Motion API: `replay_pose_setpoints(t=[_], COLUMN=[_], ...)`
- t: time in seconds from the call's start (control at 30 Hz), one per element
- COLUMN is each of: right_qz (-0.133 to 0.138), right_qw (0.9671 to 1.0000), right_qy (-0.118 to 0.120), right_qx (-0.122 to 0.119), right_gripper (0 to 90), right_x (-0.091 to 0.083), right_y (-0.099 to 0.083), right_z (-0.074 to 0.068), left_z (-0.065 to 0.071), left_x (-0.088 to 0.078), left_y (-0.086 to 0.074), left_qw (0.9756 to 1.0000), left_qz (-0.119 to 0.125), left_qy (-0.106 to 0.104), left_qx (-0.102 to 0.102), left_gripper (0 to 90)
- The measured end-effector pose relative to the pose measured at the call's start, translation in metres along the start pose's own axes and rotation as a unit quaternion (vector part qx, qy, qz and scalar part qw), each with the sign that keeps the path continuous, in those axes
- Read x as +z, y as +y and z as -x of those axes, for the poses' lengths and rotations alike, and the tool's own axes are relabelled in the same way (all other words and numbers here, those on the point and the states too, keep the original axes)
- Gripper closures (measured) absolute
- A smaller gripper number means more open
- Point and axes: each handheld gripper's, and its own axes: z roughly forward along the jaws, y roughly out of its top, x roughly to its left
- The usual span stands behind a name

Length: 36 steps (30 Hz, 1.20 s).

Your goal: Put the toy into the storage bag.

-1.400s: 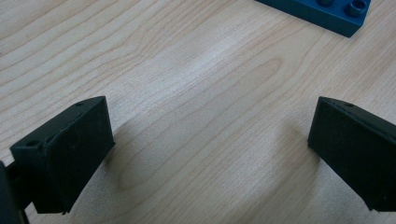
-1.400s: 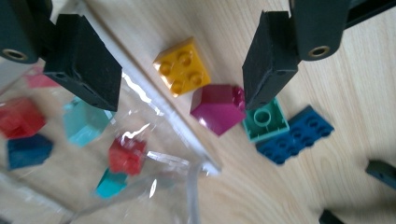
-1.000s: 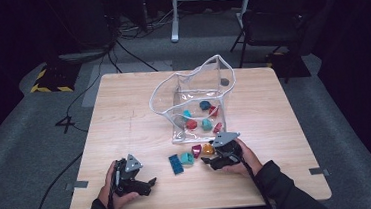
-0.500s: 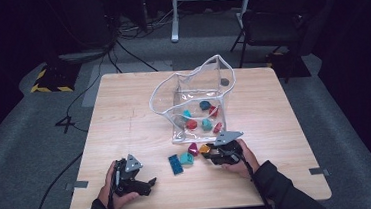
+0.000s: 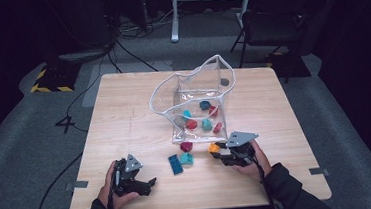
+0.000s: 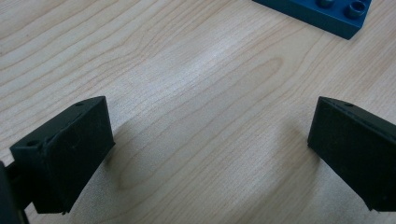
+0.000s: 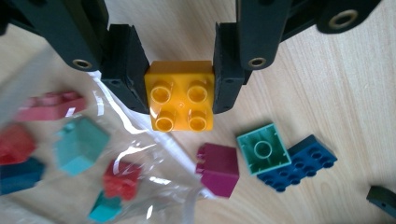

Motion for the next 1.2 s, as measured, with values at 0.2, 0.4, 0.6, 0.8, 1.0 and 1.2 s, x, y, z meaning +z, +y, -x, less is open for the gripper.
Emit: replay_pose_setpoints(t=[0.2, 0.4, 0.6, 0.8, 1.0, 1.2], right_qz=[0.024, 0.04, 0.064, 0.084, 0.096, 0.107], right_qw=[0.9995, 0.9989, 0.9973, 0.9952, 0.994, 0.9923], right_qy=[-0.019, -0.022, -0.036, -0.049, -0.053, -0.061], right_qx=[-0.004, -0.004, -0.006, -0.012, -0.005, -0.004], right_gripper=[59.1, 59.1, 59.1, 59.2, 59.2, 59.2], right_x=[-0.026, -0.04, -0.059, -0.077, -0.088, -0.098], right_y=[0.006, 0.019, 0.037, 0.061, 0.079, 0.093], right_z=[0.001, 0.001, 0.005, 0.012, 0.02, 0.023], left_z=[0.0, 0.0, 0.0, 0.0, 0.0, 0.0], left_x=[0.0, 0.0, 0.0, 0.0, 0.0, 0.0], left_y=[0.0, 0.0, 0.0, 0.0, 0.0, 0.0], left_qw=[1.0, 1.0, 1.0, 1.0, 1.0, 1.0], left_qz=[0.0, 0.0, 0.0, 0.0, 0.0, 0.0], left_qy=[0.0, 0.0, 0.001, 0.001, 0.0, 0.001], left_qx=[0.0, 0.0, 0.0, 0.0, -0.002, -0.001], left_gripper=[0.2, 0.2, 0.2, 0.2, 0.2, 0.2])
